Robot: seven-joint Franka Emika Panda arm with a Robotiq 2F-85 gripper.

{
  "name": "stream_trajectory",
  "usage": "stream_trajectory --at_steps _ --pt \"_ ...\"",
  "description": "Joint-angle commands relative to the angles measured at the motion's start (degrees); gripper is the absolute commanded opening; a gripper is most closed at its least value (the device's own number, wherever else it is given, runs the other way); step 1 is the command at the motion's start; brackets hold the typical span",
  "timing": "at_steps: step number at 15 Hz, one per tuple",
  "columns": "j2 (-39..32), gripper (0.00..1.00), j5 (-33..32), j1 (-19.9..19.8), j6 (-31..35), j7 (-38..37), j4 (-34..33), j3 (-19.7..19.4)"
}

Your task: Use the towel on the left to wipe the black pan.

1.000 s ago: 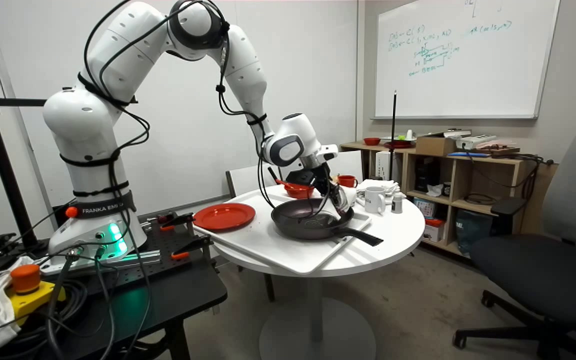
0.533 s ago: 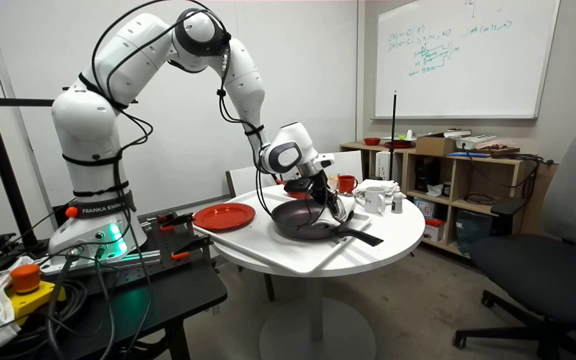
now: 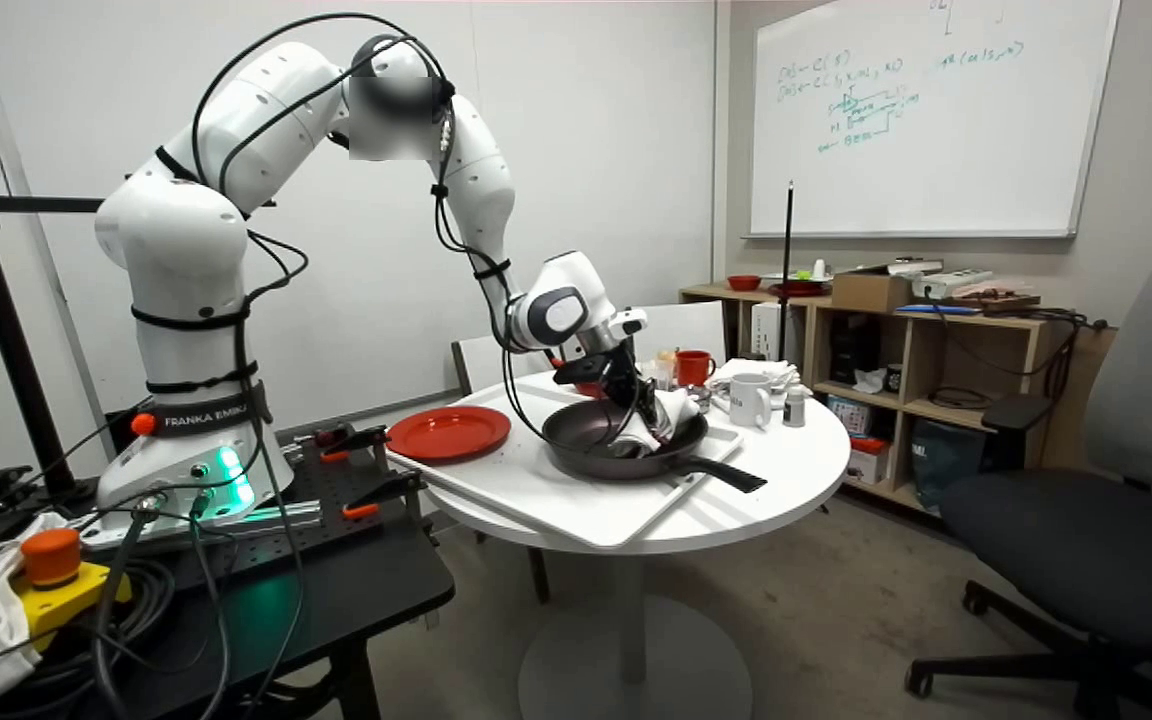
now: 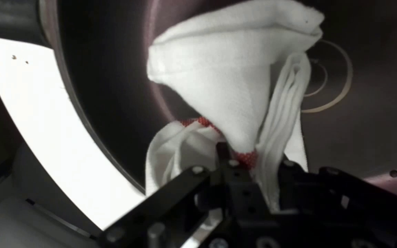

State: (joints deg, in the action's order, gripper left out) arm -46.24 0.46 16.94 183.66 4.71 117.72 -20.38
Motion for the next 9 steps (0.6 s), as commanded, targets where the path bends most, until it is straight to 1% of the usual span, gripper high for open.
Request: stream_trajectory --at_steps 1,3,9 --pt "-1.0 0.04 -1.68 1.87 0.94 -1.51 -0.24 -0.65" --pt "-0.92 0.04 -1.94 1.95 1.03 -1.25 0.01 -0.13" --pt "0.13 0.04 -3.15 0.46 1.33 -0.54 0.77 2.46"
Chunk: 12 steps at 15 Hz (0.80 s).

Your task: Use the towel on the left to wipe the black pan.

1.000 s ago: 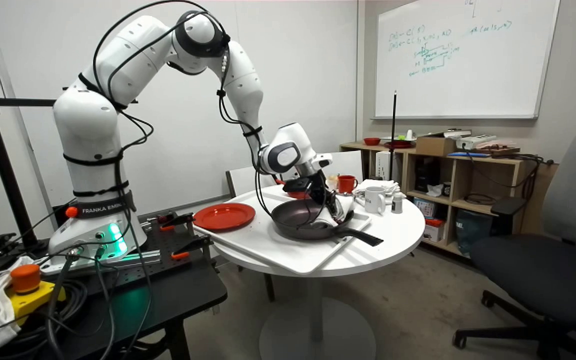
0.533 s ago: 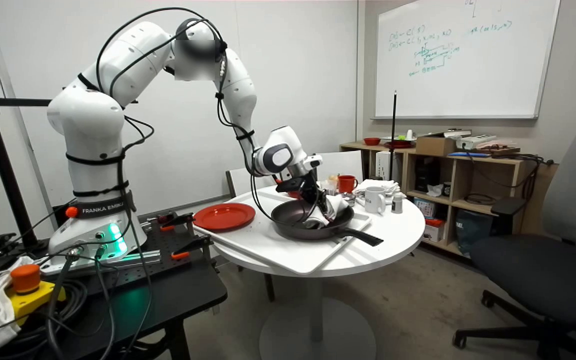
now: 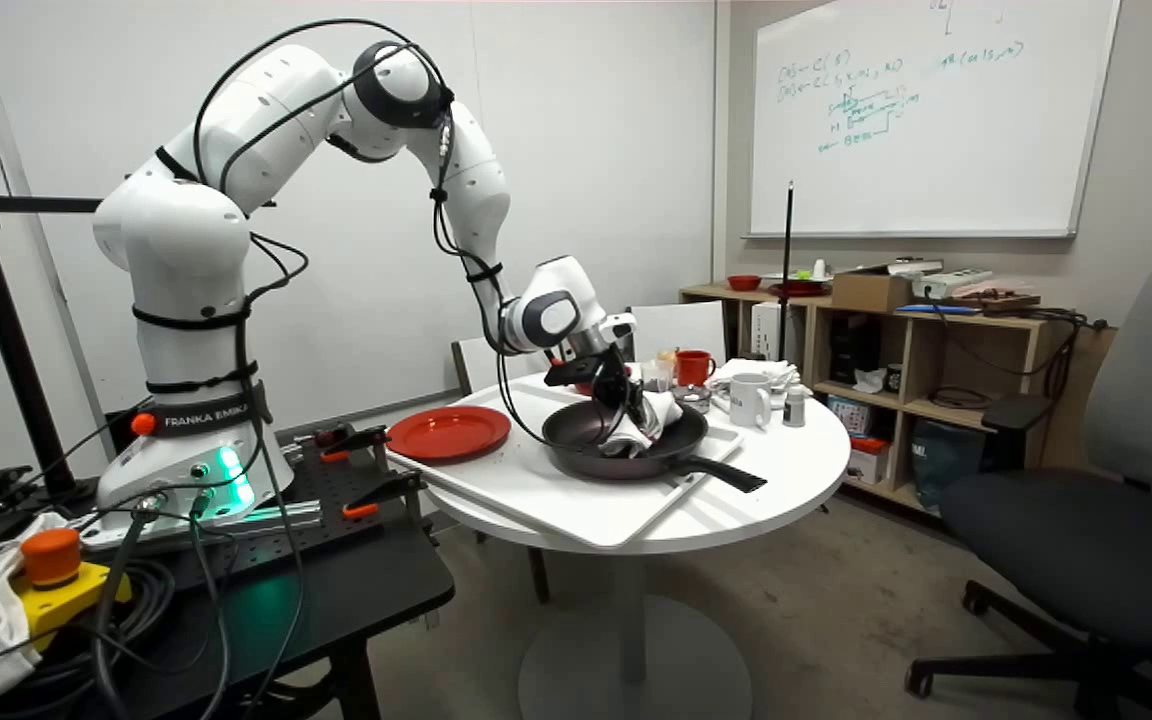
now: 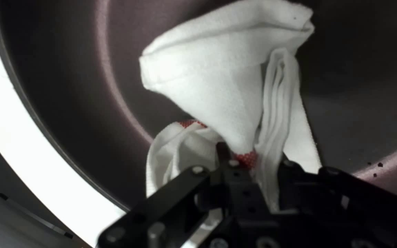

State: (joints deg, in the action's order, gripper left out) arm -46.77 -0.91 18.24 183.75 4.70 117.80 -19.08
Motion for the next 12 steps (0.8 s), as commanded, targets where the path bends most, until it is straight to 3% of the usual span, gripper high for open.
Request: stream_trajectory --at_steps 1,8,12 --pt "0.82 0.04 -1.92 -0.88 1.29 -0.46 0.87 1.53" --pt "2.6 0.04 -3.28 -0.78 2.12 0.23 3.37 4.58" --pt "4.35 0.04 -4.47 -2.5 2.47 1.26 5.37 8.33"
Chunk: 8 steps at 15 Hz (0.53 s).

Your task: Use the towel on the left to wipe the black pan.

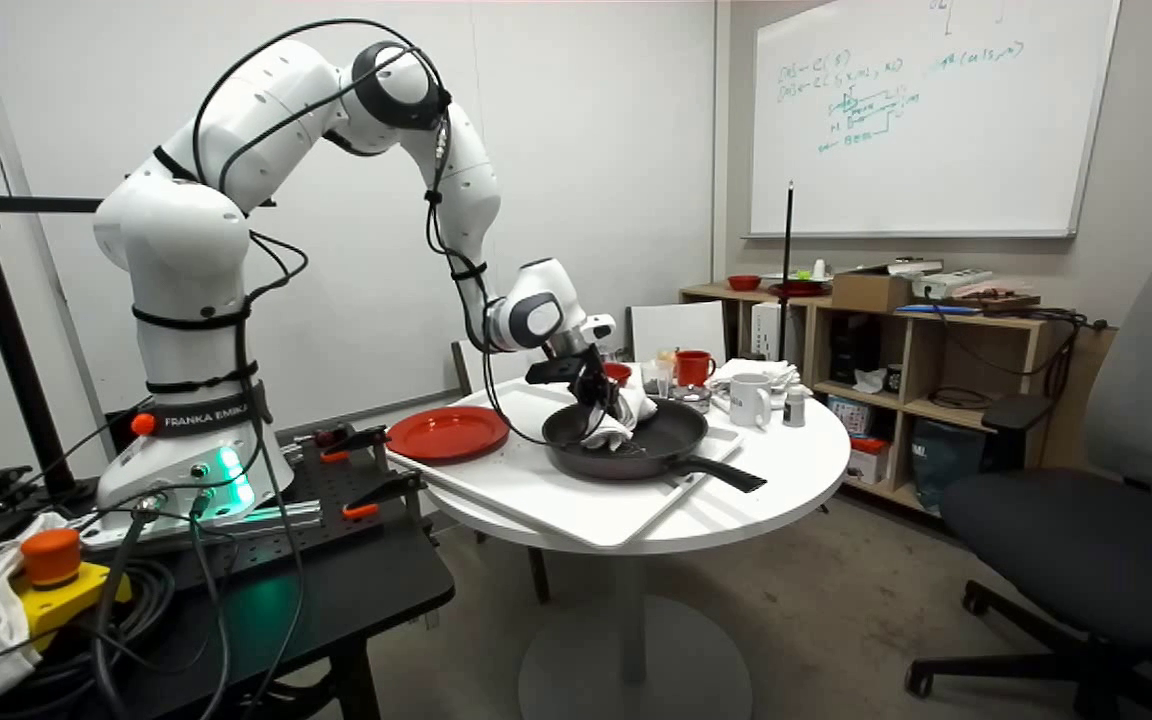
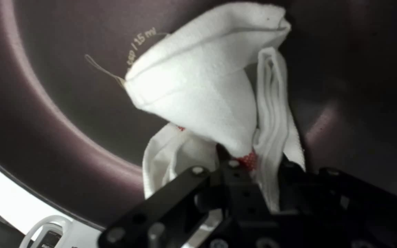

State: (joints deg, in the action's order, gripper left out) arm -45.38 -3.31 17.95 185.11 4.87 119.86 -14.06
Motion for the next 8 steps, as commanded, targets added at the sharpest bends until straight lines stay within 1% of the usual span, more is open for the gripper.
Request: stream_trajectory --at_steps 1,5,8 --pt "3.5 0.04 -2.53 -3.04 1.02 1.38 3.8 4.61" --pt "4.95 0.04 -4.56 -8.84 1.98 3.21 5.48 11.72" --pt "5.75 0.04 -6.1 -14.92 2.9 4.74 6.46 17.42"
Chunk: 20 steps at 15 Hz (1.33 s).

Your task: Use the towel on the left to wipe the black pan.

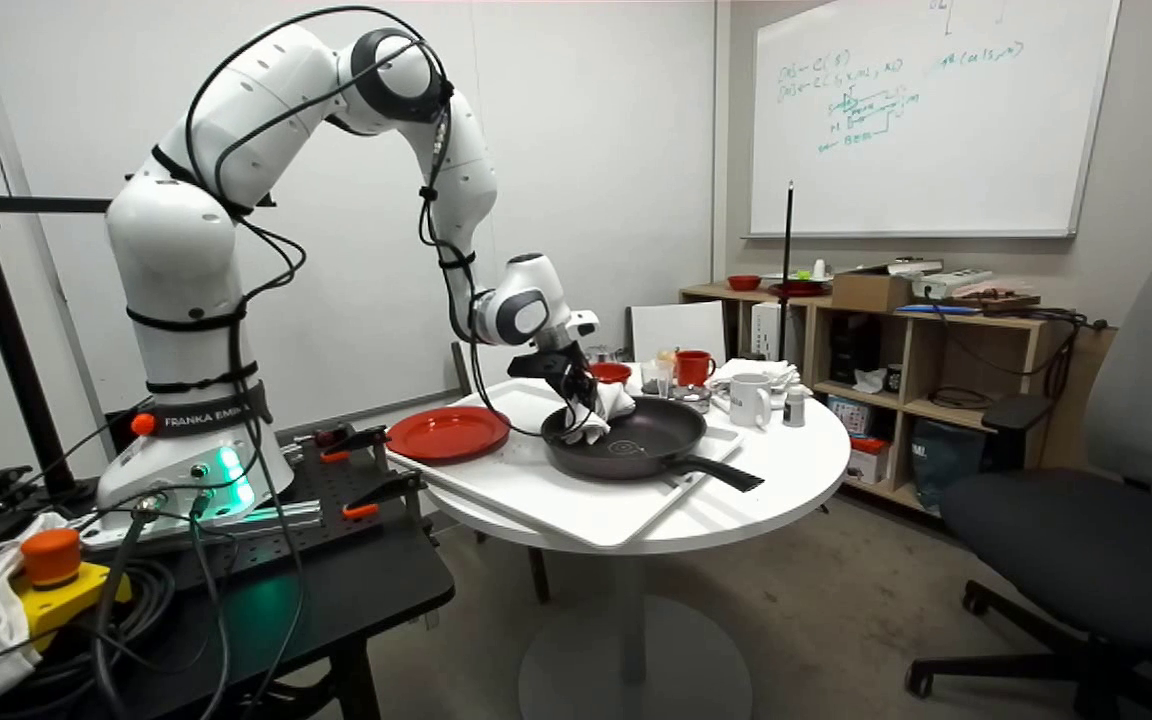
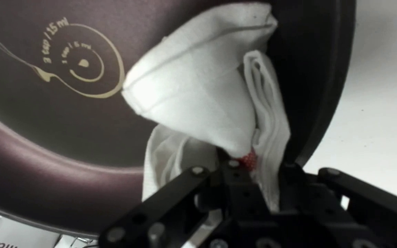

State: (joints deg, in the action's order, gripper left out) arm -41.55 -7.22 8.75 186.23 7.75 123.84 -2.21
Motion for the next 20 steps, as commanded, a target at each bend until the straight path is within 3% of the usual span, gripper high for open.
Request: stream_trajectory --at_steps 1,9,17,20 --pt "2.07 0.04 -2.58 -7.6 2.13 2.22 2.82 7.33" --pt "3.38 0.04 -8.57 -21.79 7.54 4.03 7.12 19.66" --pt "6.21 0.04 -19.67 -35.41 13.8 3.72 14.45 31.78" --pt "7.57 0.04 -25.58 -40.9 11.95 1.65 13.96 36.76"
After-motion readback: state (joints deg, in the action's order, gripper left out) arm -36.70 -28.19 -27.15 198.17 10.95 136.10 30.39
